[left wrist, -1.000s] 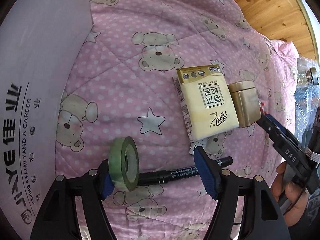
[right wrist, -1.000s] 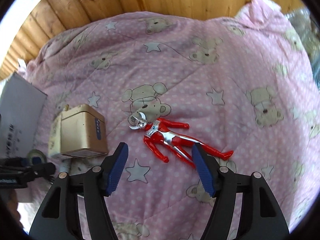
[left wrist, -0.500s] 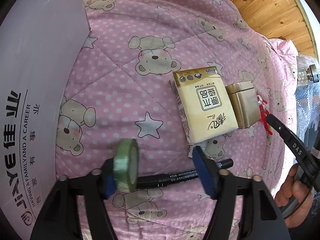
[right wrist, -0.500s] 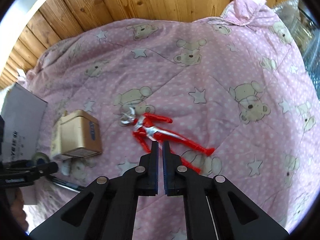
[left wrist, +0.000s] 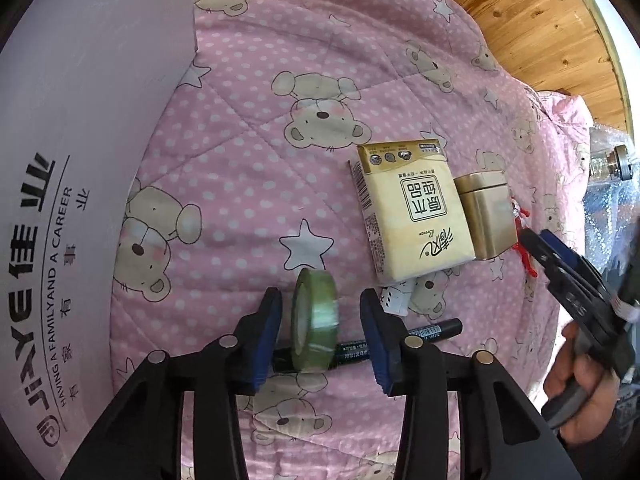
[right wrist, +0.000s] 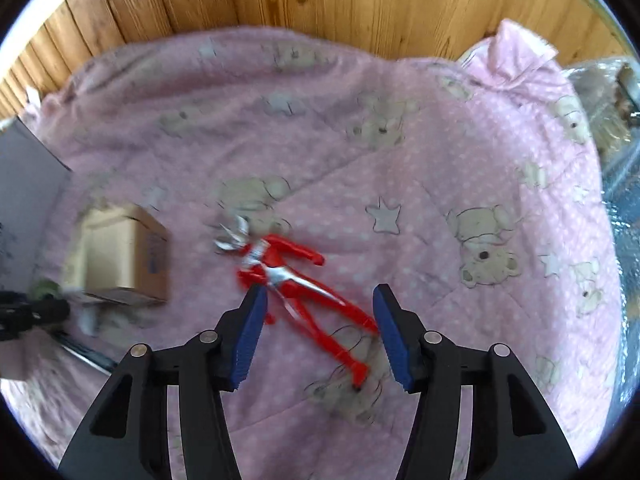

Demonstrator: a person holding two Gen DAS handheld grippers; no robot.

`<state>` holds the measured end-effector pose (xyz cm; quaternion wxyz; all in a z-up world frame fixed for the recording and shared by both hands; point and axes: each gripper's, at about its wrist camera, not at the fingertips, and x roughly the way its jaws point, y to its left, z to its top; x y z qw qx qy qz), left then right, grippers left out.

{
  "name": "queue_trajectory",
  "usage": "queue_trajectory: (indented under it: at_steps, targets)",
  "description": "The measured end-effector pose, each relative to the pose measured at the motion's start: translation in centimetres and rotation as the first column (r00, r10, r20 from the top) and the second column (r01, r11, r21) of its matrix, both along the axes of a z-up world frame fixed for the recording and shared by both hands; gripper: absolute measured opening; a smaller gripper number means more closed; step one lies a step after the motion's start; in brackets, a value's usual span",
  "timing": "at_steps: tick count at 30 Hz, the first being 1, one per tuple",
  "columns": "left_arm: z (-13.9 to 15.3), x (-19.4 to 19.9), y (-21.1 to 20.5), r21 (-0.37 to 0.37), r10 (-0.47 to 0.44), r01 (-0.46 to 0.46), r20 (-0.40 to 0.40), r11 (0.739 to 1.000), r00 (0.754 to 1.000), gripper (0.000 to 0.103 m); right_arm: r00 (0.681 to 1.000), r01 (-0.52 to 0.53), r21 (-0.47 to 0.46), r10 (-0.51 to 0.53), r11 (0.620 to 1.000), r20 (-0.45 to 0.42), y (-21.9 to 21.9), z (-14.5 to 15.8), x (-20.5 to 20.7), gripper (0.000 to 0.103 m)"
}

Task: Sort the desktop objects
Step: 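Grasp the green tape roll with the left tool while the right tool grasps the red action figure, then carry the tape roll and action figure in both tools over the yellow-taped box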

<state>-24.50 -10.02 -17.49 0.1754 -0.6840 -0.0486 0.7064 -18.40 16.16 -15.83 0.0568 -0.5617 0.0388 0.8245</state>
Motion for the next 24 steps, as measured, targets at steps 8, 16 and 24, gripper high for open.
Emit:
queue_trajectory:
  at_steps: [8, 16, 24]
  targets:
    - [0.3, 0.2, -0.2, 0.024, 0.035, -0.035, -0.02, 0.999, 0.999, 0.045, 1.0, -0.007, -0.085, 0.006, 0.996, -0.011, 0.2, 0.0, 0.4, 0.034]
    - [0.4, 0.5, -3.0, 0.026, 0.075, -0.075, -0.018, 0.997, 0.997, 0.028, 0.997, 0.061, -0.178, -0.069, 0.982, -0.041, -0.8, 2.1, 2.9, 0.034]
    - [2.0, 0.7, -2.1, 0.055, 0.055, -0.051, -0.064, 0.997, 0.996, 0.011, 0.995, 0.083, -0.273, -0.094, 0.958, -0.028, -1.8, 3.0, 3.6, 0.034]
